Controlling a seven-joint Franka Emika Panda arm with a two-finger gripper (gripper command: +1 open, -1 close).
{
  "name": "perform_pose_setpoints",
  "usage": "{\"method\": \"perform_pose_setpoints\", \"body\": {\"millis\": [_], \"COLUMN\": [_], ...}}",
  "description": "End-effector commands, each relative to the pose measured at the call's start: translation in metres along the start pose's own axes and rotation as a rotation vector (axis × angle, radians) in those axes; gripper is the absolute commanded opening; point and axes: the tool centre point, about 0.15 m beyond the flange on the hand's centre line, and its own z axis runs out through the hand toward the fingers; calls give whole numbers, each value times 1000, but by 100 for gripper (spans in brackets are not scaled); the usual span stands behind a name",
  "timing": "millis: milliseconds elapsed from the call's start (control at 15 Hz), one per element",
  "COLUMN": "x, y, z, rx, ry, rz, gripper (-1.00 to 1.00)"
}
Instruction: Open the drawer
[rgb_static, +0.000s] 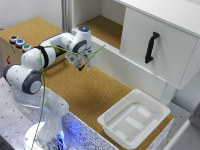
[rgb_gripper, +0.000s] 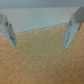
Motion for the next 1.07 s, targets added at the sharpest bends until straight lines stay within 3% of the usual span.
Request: {"method": "perform_pose_setpoints", "body": {"millis": [0, 133, 533, 800, 1000], "x": [-14, -11, -4, -6, -10], "y": [-86, -114, -179, -205, -213], "z": [13, 20, 42, 57, 63], "rx": [-6, 57, 169, 221, 246], "ry": [-3, 9, -16, -79, -91], "rz": [-19, -44, -186, -286, -318], "gripper": [100, 100, 100, 100, 100]}}
